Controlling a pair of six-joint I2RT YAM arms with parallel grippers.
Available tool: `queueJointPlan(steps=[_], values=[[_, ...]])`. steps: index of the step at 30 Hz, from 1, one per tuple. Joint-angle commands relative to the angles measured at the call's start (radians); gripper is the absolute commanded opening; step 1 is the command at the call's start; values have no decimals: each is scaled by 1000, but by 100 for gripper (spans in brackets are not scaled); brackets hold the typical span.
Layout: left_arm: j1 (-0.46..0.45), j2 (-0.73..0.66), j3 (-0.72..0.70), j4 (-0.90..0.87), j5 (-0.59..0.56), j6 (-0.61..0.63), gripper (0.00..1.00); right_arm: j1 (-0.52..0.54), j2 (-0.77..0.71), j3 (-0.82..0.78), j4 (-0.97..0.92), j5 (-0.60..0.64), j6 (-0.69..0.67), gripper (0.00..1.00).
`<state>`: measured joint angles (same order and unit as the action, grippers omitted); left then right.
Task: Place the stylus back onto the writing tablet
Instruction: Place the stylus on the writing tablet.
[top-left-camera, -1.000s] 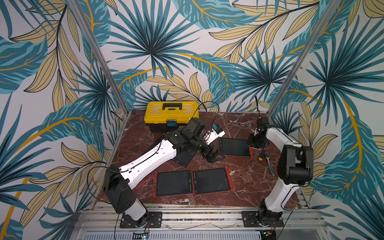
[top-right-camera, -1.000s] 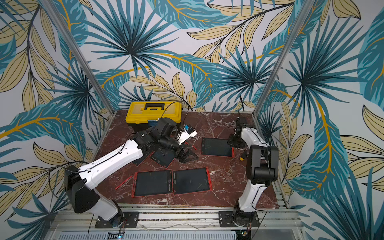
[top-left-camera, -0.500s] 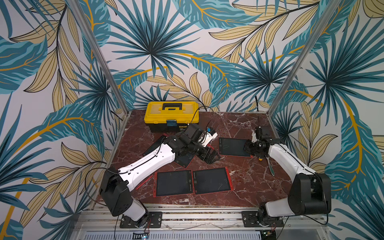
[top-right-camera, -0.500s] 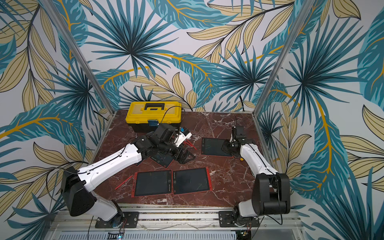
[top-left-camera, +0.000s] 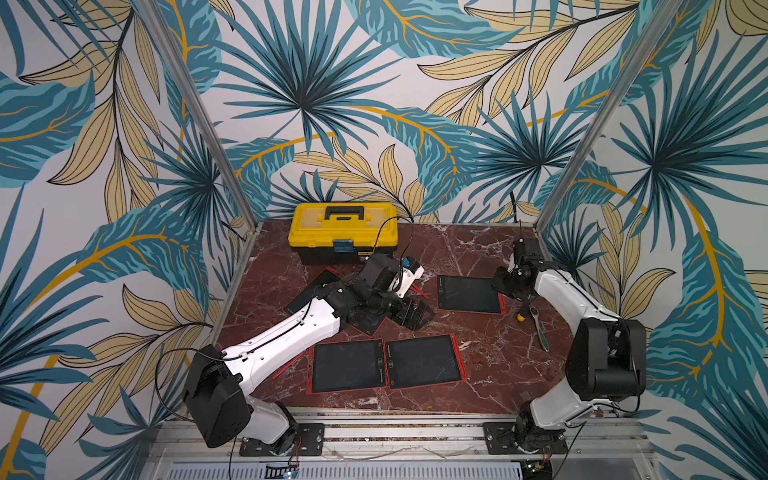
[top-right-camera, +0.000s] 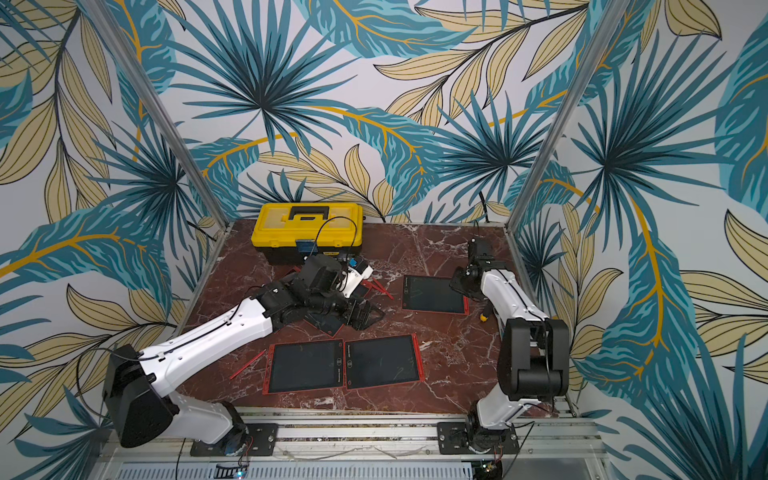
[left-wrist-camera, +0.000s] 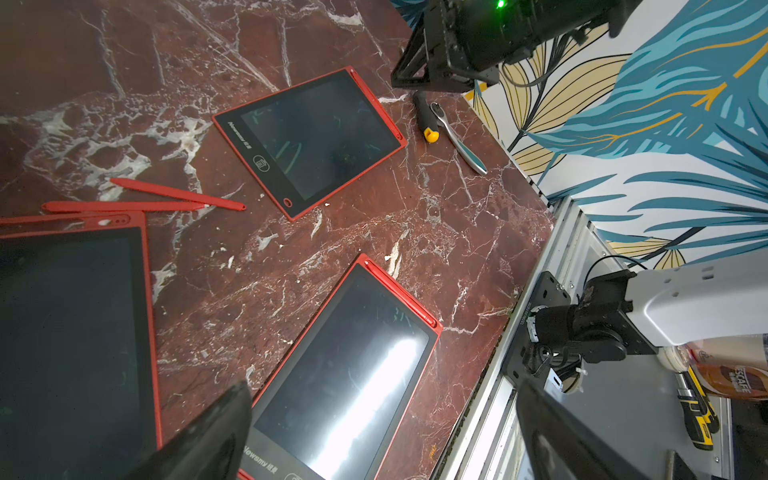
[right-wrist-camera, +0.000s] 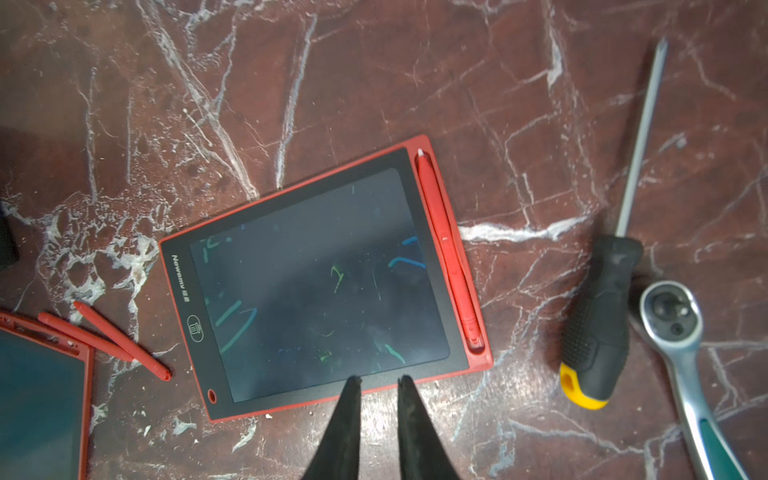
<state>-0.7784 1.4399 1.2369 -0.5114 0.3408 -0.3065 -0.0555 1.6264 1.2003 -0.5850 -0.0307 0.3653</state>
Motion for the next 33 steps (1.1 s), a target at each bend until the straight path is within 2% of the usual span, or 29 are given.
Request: queueJointPlan(steps=[1, 13, 18, 22, 27, 33], values=[[-4, -22, -35, 27, -32, -7, 100, -3, -6, 3, -27, -44, -29, 24], [-2, -43, -95, 22, -92, -100, 100, 8, -139, -134, 52, -207, 15, 34], [-3, -66, -134, 21, -100, -110, 99, 23, -186, -174, 77, -271, 26, 35], [-2, -92, -155, 12, -118, -102, 100, 61, -168, -170, 107, -295, 29, 34], [-2, -147, -186, 2, -138, -92, 100, 145, -118, -152, 154, -264, 41, 33], [5, -186, -240, -27, -177, -116, 100, 251, -18, -55, 142, -241, 5, 32]])
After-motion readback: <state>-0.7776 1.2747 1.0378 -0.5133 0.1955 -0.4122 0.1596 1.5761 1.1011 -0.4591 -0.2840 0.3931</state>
